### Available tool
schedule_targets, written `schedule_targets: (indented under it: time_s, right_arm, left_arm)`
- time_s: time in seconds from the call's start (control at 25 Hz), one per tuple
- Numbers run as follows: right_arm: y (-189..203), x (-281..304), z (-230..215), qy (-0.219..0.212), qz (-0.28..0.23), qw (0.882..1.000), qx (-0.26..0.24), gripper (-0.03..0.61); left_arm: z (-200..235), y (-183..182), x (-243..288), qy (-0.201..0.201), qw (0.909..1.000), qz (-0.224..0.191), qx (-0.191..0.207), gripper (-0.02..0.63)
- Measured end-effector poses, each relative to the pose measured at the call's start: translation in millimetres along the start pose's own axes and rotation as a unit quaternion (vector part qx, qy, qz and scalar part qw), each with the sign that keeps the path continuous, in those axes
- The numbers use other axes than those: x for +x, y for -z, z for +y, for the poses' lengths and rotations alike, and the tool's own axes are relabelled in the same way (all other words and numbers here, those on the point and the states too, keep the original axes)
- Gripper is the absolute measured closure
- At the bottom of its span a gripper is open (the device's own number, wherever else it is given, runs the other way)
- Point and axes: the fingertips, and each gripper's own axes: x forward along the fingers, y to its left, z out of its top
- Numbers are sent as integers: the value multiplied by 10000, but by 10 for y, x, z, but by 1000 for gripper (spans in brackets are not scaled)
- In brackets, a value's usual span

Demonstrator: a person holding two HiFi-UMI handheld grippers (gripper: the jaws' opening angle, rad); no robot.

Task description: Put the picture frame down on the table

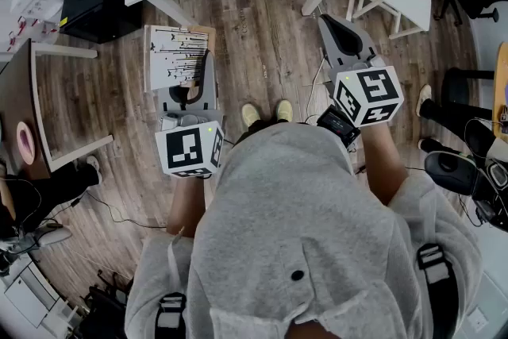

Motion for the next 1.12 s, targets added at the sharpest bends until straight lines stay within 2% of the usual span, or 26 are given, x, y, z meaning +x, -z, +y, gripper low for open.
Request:
schedule_targets:
  time_s: [0.2, 0.4, 0.68, 1.12]
  right_arm:
    - [2, 36, 91, -23, -24, 10000, -15, 549]
    - [-51, 87, 236, -20, -161, 9996, 215, 549]
    - [-1, 89, 401, 95, -191, 9996, 175, 549]
    - [72, 19, 518, 14, -197, 9998, 67, 550]
  left_arm:
    - [55, 24, -28, 14, 10000, -26, -16, 499]
    - [166, 40, -72, 116, 9999, -44, 7, 499]
    - [245, 111, -136, 290, 9995, -82, 36, 499]
    - [253, 95, -195, 379, 9989, -240, 97, 499]
